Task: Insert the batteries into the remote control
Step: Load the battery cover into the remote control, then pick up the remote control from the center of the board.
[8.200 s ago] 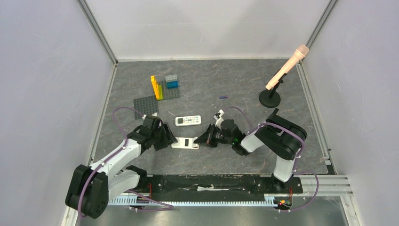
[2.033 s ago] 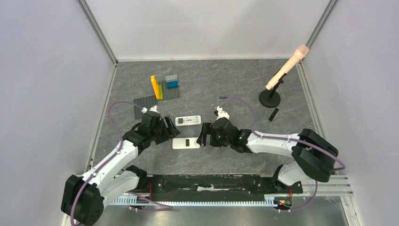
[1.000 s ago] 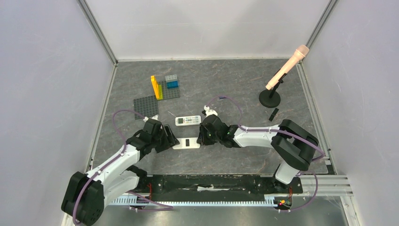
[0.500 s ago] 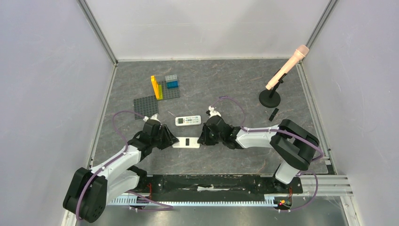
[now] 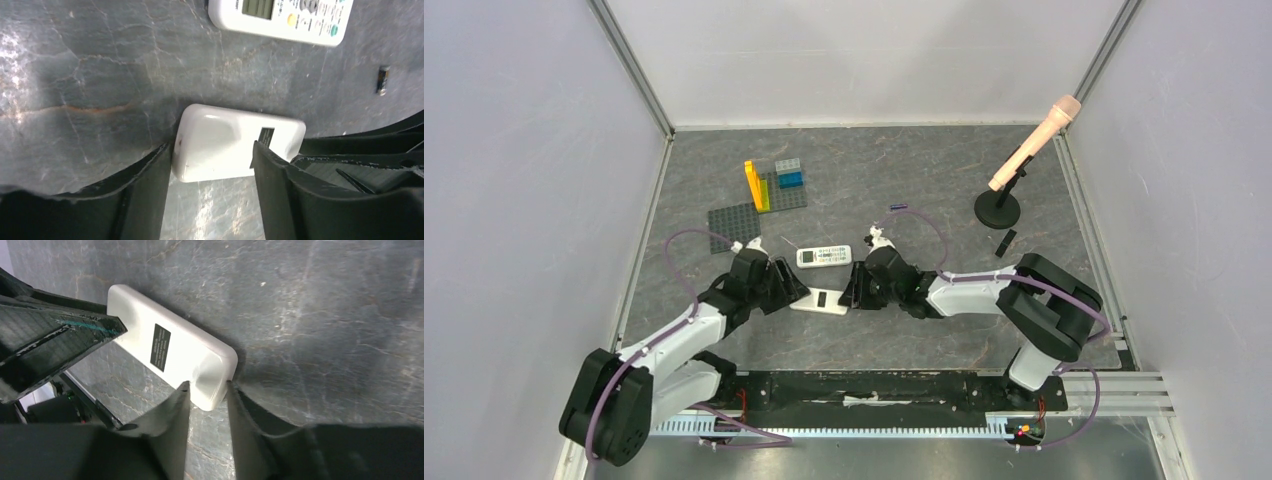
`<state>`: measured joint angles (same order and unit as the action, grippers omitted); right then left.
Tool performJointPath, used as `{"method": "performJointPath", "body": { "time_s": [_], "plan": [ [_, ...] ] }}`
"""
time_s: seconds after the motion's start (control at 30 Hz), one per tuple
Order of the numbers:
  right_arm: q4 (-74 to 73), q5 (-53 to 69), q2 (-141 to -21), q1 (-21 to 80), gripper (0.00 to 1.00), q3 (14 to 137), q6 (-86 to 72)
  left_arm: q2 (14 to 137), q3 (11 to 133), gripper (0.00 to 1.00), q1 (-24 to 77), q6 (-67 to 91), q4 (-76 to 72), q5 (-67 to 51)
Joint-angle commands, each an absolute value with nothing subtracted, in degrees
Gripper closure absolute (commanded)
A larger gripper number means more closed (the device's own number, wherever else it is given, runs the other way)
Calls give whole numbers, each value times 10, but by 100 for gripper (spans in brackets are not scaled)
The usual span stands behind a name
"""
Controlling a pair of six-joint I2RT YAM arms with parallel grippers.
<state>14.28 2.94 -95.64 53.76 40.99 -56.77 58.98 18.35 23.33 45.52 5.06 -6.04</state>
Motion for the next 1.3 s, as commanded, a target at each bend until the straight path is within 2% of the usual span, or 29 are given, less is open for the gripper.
{"method": "performJointPath", "body": {
  "time_s": [0.0, 0.1, 0.17, 0.3, 0.47, 0.73, 1.03, 1.1, 1.13, 1.17, 1.27],
  "plan": [
    [81, 16, -936, 552, 57, 460, -532, 582, 273, 30, 247, 424, 203, -11],
    [63, -9, -896, 550, 39, 464, -508, 602, 349, 26, 246, 394, 260, 38],
    [46, -27, -872, 550, 31, 472, -461, 615, 384, 26, 244, 383, 285, 56],
    [12, -2, -862, 551, 18, 514, -306, 620, 421, 26, 243, 381, 309, 66],
    [-79, 95, -926, 554, 3, 599, -83, 588, 439, 26, 241, 391, 334, 74],
    [-168, 153, -1019, 557, 2, 673, 89, 552, 485, 26, 232, 407, 409, 136],
    [-193, 172, -1080, 557, 2, 689, 148, 515, 478, 26, 224, 434, 434, 152],
    [-192, 166, -1093, 557, 5, 694, 148, 510, 476, 26, 223, 437, 437, 146],
    [-191, 168, -1063, 557, 7, 693, 149, 507, 475, 26, 222, 437, 438, 142],
    [-186, 171, -1099, 557, 10, 692, 147, 505, 477, 26, 222, 437, 440, 138],
    [-165, 182, -1105, 557, 17, 685, 140, 500, 484, 26, 221, 433, 455, 139]
  ]
}}
